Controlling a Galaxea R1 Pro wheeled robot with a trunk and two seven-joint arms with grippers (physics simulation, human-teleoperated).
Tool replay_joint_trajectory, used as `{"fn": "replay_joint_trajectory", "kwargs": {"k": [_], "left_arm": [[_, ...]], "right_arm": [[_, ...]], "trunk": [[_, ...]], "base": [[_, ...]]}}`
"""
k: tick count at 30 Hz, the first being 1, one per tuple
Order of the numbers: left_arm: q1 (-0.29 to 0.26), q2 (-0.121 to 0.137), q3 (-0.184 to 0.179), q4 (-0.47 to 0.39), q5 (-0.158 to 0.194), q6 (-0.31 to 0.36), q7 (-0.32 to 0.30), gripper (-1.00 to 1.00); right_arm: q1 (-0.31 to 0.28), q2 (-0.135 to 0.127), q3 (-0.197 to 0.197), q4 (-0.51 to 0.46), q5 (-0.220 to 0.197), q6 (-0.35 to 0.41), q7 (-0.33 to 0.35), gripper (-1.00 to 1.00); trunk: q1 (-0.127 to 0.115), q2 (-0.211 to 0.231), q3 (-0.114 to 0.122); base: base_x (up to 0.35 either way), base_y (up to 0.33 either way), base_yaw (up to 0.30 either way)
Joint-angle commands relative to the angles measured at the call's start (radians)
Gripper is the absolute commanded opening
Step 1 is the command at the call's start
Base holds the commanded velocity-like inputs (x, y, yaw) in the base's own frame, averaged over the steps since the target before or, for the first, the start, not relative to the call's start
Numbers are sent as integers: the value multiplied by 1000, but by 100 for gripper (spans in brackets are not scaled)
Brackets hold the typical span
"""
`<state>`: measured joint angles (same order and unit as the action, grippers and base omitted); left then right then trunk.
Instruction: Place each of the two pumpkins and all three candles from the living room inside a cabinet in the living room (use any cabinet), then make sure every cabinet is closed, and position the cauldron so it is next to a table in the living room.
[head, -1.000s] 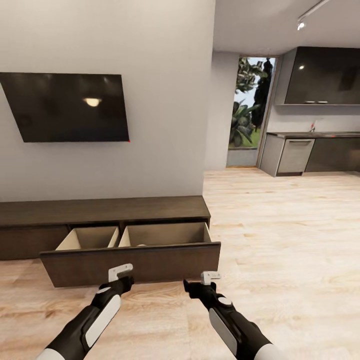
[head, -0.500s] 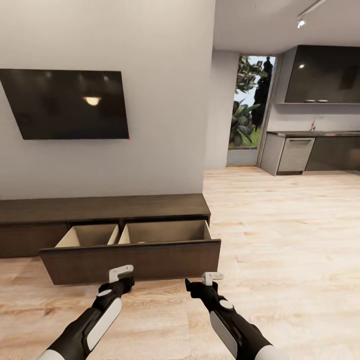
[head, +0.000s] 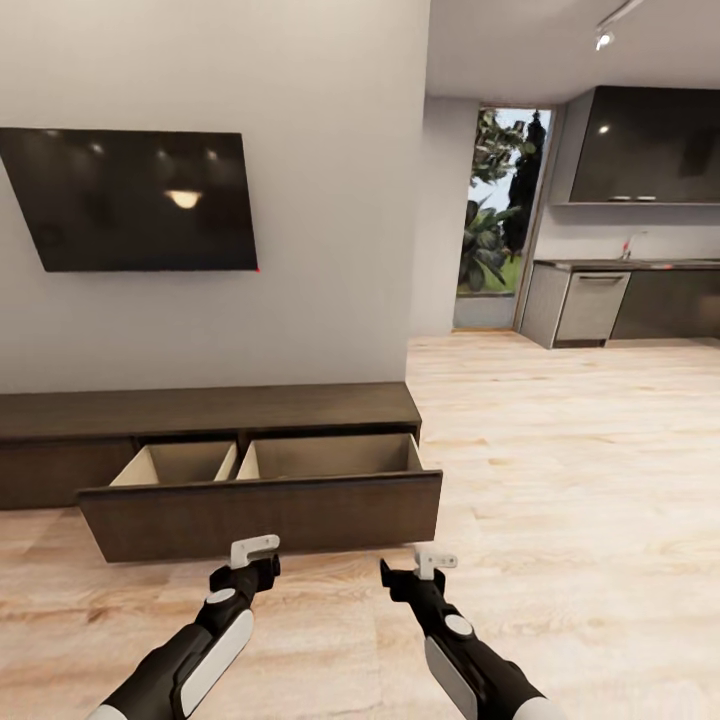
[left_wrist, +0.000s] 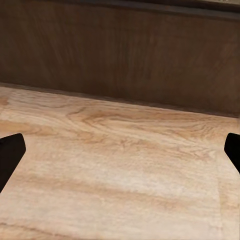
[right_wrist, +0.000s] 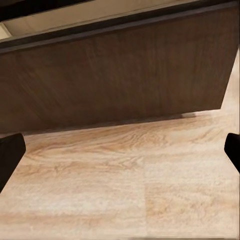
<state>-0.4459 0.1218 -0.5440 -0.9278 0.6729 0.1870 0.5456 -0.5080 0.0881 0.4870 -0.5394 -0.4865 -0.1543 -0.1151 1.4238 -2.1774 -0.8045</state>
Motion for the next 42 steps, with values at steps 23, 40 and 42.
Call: {"fn": "replay_joint_trajectory", "kwargs": {"k": [23,40,42], "left_arm": [[0,12,-93,-3,2,-80,10,100],[3,16,-96,-22,2,-132,2,100],[3,16,-96,-22,2,-132,2,100]], "right_arm": [[-1,-2,44,13,31,-124,-11,100],[-1,-2,43,11,30,-121,-7,100],[-1,-2,43,11,29,-123,-6,100]], "trunk": [[88,-162,-73],[153,-281,-126],[161,-295,-133]], "base": [[0,0,0],[0,0,0],[0,0,0]]}}
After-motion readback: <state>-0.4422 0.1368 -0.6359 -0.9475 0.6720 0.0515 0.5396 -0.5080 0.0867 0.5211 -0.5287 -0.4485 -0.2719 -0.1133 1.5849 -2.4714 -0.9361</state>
